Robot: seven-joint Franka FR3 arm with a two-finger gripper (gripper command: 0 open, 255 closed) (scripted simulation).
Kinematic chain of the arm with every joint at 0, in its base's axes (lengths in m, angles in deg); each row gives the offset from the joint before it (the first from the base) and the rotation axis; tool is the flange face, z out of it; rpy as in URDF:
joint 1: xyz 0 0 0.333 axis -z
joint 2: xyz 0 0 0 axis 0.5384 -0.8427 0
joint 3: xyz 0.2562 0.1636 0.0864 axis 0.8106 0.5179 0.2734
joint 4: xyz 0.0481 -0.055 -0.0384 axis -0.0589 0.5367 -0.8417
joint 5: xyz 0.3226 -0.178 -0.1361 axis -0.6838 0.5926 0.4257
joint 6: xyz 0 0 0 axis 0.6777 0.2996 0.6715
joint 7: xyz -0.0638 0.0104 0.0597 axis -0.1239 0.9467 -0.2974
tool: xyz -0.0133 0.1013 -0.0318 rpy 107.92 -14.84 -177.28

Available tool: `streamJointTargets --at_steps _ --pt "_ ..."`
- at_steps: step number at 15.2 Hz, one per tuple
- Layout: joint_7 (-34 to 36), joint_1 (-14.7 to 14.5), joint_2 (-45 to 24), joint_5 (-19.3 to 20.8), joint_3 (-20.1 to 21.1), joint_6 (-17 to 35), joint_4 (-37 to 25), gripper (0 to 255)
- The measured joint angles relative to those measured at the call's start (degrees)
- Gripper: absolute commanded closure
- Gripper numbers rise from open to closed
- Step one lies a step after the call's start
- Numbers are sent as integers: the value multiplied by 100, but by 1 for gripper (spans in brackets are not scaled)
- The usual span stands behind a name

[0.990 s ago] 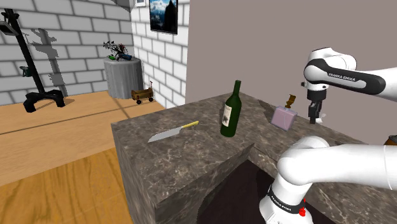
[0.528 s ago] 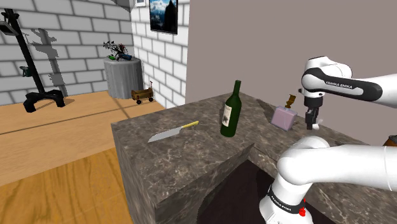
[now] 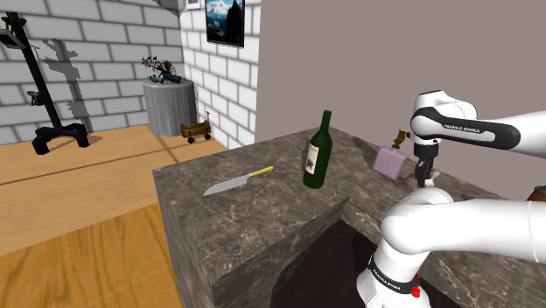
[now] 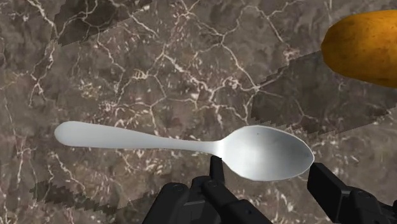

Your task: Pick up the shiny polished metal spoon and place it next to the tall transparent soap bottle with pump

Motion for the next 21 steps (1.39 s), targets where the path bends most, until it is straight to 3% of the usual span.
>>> streamJointTargets --at_steps 14,20,21 --pt "346 -80 -205 754 -965 874 583 255" --pt "371 -105 -234 805 -1039 933 599 255" --pt "371 -105 -234 805 -1039 933 599 0"
